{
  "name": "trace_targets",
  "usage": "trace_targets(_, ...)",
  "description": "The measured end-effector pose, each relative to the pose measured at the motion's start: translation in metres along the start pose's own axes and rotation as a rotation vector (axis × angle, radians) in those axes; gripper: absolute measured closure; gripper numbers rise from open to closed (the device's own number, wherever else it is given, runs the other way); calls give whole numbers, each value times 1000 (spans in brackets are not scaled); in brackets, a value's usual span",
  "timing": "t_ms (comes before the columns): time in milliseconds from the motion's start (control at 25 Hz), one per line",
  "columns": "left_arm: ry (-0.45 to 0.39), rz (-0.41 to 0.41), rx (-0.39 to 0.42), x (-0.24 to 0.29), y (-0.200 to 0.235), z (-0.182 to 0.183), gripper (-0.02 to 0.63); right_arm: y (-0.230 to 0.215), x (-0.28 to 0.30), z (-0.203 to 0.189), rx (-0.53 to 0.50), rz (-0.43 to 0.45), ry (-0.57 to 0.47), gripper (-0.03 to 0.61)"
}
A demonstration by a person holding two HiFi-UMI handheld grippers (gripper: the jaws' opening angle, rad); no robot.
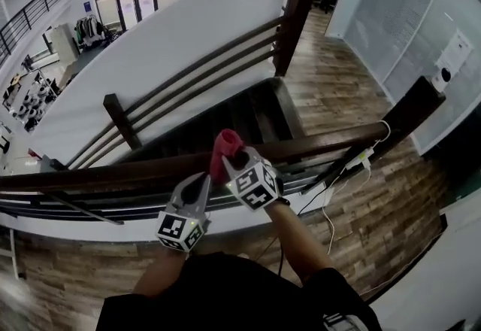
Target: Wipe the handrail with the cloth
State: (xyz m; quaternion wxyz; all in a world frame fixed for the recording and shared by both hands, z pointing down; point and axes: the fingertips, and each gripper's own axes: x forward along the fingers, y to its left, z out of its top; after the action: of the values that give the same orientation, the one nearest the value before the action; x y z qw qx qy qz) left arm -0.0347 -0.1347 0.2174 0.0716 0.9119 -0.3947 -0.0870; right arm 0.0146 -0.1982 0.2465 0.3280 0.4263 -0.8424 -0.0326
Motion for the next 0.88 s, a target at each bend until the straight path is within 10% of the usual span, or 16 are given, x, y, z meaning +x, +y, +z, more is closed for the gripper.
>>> trace_targets(400, 10, 27, -17, 15, -16, -3, 614, -27, -15, -17, 16, -6, 4, 532)
trace_targets(880, -13, -195, -47, 59, -48, 16, 614, -72, -37, -49, 96, -143, 89, 532)
